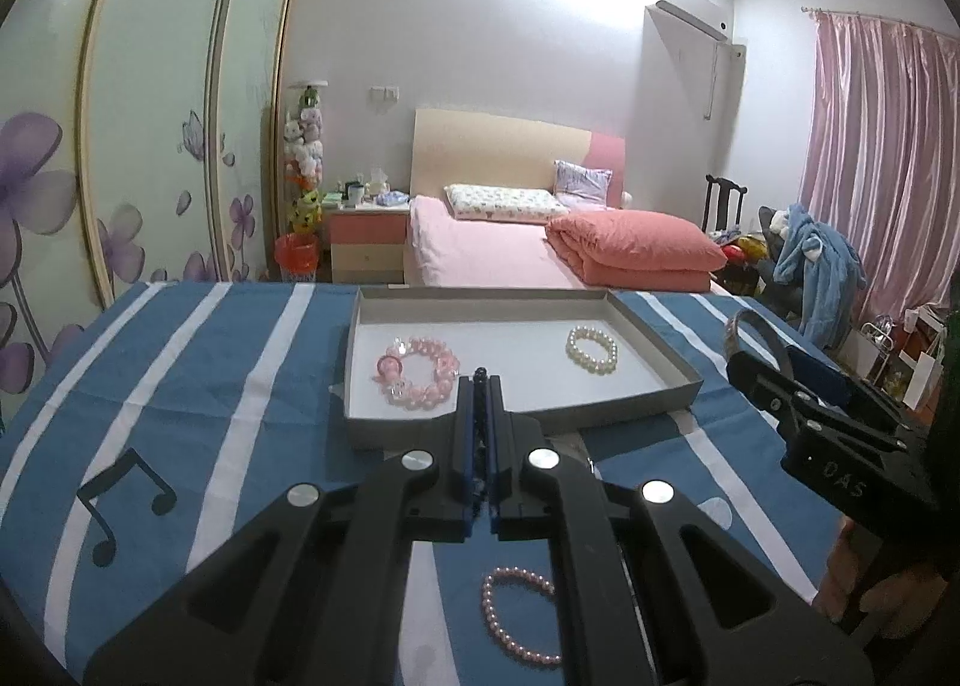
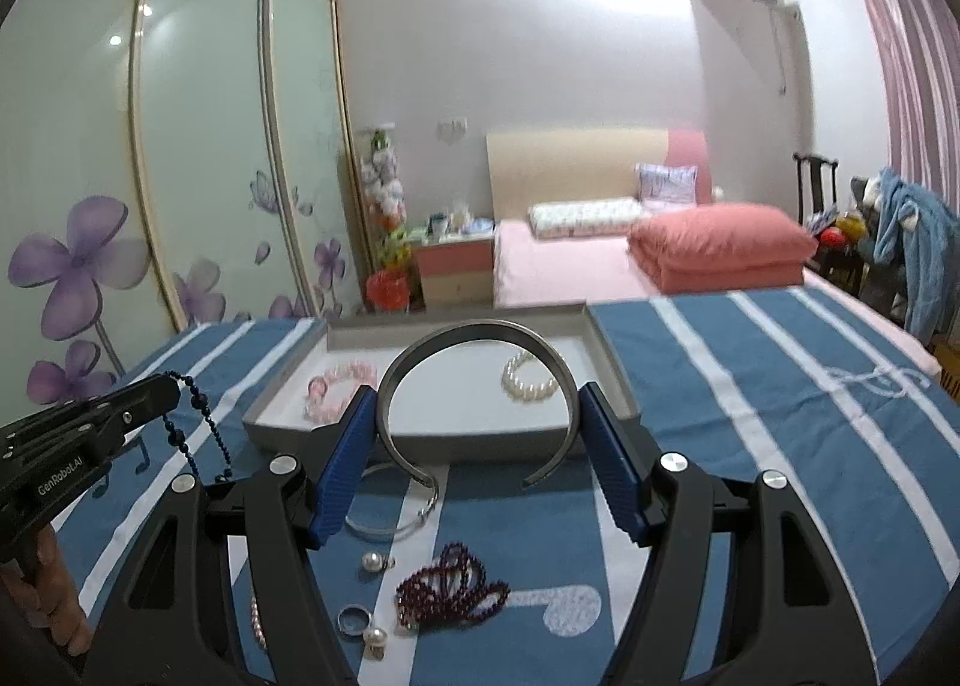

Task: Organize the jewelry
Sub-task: 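Lower the cuff bangle and black strand into the gray tray and open both tools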

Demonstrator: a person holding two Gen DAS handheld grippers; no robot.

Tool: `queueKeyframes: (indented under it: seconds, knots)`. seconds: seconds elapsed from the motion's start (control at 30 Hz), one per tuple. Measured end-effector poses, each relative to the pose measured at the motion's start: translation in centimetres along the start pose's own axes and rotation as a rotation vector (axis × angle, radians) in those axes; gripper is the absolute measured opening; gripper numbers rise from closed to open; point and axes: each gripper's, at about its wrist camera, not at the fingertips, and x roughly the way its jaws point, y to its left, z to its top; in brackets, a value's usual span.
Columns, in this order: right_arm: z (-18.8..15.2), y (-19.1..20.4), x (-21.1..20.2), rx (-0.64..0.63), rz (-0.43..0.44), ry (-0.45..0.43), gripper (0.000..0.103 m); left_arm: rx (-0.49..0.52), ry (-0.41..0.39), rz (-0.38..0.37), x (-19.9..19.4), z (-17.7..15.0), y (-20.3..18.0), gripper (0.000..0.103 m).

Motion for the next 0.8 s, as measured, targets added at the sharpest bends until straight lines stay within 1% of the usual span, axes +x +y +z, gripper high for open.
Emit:
queueKeyframes:
  seconds: [0.13,0.33,0.8]
  knots:
    - [0.3,0.2,-0.4,-0.017,-0.015,-0.047,0.068,0.015,-0.036,0.012,-0.6,0.5,-0.3,0.004]
    - [0.8,0.3,-0.5,-0.031,-0.031,-0.092,0.068,0.032,-0.086,0.022,-1.3,1.4,-0.9,0.005]
    - [2.0,0.1,0.0,-0.024,-0.083,-0.193,0.068,0.041,-0.127,0.058,0.7,3.2,-1.5,0.005]
